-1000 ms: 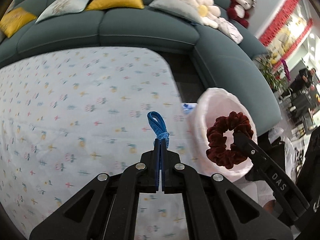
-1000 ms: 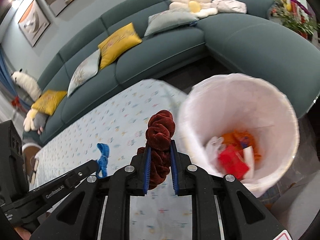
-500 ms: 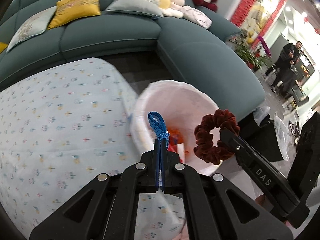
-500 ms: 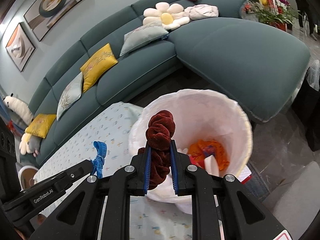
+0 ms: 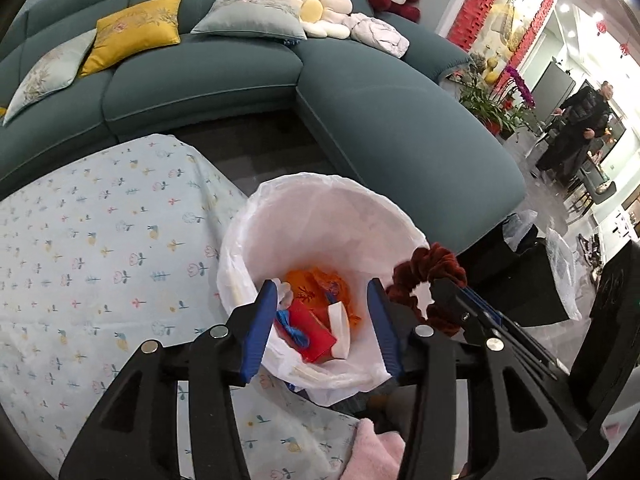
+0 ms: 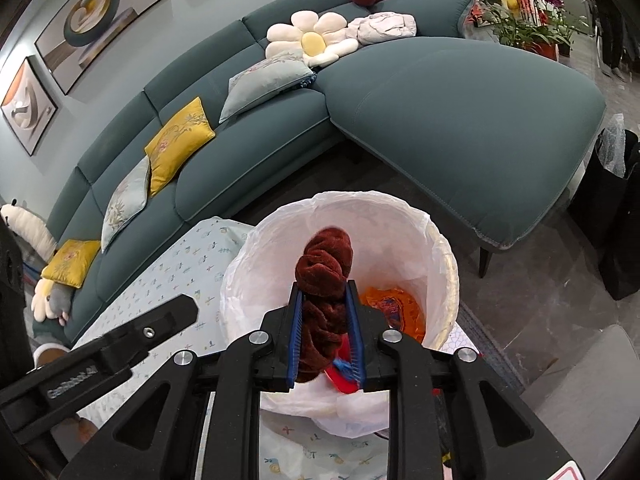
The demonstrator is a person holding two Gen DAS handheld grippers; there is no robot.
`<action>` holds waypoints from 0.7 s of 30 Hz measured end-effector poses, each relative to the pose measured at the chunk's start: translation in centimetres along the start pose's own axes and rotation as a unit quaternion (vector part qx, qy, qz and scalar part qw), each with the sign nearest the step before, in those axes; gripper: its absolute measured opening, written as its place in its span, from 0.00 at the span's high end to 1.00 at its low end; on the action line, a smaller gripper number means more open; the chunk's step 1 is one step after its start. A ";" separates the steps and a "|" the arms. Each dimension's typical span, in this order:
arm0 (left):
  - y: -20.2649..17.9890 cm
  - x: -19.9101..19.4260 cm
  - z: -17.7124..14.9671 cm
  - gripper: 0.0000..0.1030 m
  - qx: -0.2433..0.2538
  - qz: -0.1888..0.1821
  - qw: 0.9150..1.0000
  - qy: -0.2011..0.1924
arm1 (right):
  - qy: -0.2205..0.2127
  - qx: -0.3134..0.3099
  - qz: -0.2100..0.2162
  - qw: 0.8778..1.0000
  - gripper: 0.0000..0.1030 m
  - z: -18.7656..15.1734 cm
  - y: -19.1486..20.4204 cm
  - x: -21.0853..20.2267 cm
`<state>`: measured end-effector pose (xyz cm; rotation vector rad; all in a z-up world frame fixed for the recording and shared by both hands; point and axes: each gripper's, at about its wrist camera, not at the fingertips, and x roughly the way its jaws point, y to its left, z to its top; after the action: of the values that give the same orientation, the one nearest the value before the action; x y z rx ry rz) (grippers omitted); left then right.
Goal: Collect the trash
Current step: 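Carry the blue string and scrunchie over the bin and open both grippers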
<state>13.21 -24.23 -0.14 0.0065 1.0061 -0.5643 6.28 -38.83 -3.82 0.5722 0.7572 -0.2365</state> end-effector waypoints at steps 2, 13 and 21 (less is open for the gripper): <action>0.4 0.0 -0.1 0.56 -0.003 0.007 1.000 0.004 | 0.001 0.000 0.000 1.000 0.78 0.1 0.1 0.2; 3.0 -1.0 -1.2 0.53 -0.009 0.044 0.999 -0.003 | 0.000 -0.029 0.004 1.000 0.73 0.4 2.4 0.5; 4.6 -2.6 -1.8 0.43 -0.017 0.073 0.997 -0.018 | -0.003 -0.072 -0.008 0.997 0.58 -0.3 4.9 -0.4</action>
<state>12.80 -18.66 -0.26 0.0392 0.9717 -0.4127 7.81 -34.60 -1.76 0.4295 0.7656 -0.1962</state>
